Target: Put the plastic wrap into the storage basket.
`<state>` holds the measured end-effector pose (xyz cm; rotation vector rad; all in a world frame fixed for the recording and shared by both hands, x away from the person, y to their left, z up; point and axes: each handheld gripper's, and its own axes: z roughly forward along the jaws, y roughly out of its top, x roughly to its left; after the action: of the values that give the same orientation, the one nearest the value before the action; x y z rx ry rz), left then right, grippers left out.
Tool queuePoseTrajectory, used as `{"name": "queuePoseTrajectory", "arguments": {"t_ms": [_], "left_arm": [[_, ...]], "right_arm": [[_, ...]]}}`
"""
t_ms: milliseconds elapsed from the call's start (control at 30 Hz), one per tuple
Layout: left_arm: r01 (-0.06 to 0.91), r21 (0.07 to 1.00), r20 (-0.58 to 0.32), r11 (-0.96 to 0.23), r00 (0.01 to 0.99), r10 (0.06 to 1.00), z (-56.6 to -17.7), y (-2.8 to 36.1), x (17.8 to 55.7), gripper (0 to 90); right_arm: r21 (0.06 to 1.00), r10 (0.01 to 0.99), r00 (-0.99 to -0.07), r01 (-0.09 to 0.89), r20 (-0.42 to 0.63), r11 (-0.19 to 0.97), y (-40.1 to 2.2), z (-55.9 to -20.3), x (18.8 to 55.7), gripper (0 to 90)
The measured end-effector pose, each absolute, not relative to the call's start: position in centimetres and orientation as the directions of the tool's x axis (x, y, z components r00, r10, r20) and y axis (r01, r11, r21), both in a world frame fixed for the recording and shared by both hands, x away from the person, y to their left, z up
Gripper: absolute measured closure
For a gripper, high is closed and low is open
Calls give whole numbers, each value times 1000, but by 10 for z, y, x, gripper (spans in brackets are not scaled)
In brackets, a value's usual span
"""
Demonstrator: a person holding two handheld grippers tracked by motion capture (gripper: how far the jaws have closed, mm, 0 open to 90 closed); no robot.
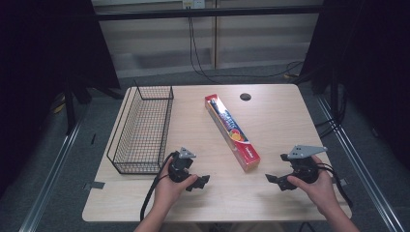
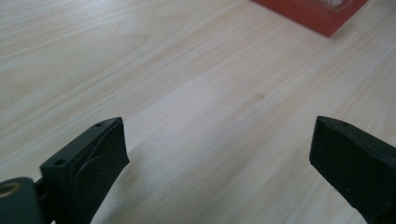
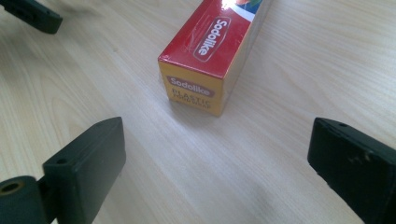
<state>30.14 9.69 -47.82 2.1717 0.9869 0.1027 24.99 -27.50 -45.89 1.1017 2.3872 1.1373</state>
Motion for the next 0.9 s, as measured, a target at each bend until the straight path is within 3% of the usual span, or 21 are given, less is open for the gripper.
{"name": "queuePoseTrajectory", "arguments": {"t_ms": [500,900], "left_arm": [[685,634,-279,-359,635,720,-430,45,354,14],[716,608,-309,-344,612,728,-424,1,390,48]], "right_arm": [[756,761,-647,522,50,395,-281,-454,248,43],[762,776,-628,530,58,372,-287,-454,251,39]]}}
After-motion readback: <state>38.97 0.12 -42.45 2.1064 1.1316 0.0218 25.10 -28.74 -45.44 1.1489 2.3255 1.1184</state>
